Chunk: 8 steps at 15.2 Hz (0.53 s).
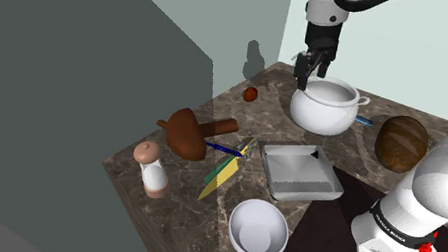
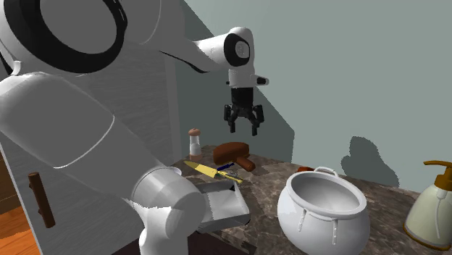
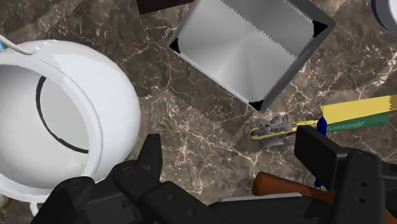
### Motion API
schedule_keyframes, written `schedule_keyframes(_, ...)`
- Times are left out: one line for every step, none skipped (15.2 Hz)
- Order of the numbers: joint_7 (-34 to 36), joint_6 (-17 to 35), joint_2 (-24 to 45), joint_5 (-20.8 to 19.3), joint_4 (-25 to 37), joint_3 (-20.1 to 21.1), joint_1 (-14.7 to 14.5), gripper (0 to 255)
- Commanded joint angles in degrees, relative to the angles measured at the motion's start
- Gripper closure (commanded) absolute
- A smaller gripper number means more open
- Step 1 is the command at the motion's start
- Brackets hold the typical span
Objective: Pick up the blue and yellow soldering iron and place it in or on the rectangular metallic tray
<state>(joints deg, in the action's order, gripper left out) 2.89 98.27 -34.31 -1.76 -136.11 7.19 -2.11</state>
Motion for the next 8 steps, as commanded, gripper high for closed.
schedule_keyframes(0.70,3.47,2.59,0.67,-0.92,1.07,-0.69,0)
schedule_keyframes(1.10,5.01,4.03,0.96,-1.07,1.64,-1.04,0)
schedule_keyframes(1.49,6.54,5.53,1.23,-1.16,2.22,-1.37,0)
schedule_keyframes(1.88,8.06,7.08,1.47,-1.18,2.81,-1.68,0)
schedule_keyframes(2.28,9.55,8.67,1.67,-1.14,3.39,-2.00,0)
schedule_keyframes(2.68,11.03,10.31,1.84,-1.02,3.97,-2.30,0)
schedule_keyframes(3.10,12.49,12.00,1.96,-0.85,4.55,-2.59,0)
schedule_keyframes(3.52,13.92,13.72,2.04,-0.60,5.14,-2.87,0)
